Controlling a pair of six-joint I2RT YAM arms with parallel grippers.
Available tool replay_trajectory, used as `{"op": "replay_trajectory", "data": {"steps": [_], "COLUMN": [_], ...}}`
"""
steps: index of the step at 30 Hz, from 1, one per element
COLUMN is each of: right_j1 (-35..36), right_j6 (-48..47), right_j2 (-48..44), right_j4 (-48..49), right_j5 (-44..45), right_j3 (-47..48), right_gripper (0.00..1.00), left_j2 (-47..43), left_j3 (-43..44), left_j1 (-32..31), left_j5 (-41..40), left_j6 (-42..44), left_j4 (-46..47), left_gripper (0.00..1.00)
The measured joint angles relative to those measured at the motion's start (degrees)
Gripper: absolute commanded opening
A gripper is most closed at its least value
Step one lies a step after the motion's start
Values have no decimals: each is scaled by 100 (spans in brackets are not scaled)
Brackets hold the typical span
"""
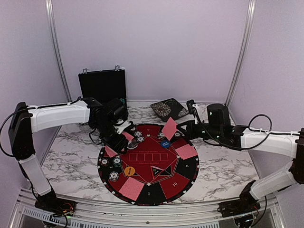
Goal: Distribute texas hold em gaming equipment
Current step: Flop the poker card in the community card area.
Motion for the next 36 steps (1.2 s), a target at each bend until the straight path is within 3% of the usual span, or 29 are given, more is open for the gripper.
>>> {"op": "replay_trajectory", "data": {"steps": [9, 25, 36], "right_j1": [704, 1788, 2330], "right_j6": [-1145, -2747, -3547], "right_j2": [428, 1849, 2280], "right_j4": [-295, -118, 474], "right_j5": [1401, 2636, 3294], "right_j3": [2, 538, 614], "right_gripper": [0, 0, 0], "left_j2": [-107, -334, -354], "left_j3": [-142, -378, -402], "left_j1": [37, 125, 151], "left_j5": [0, -7, -7], "left_j6": [28, 22, 20], "left_j4": [20, 26, 28], "left_gripper": [35, 35, 35]}}
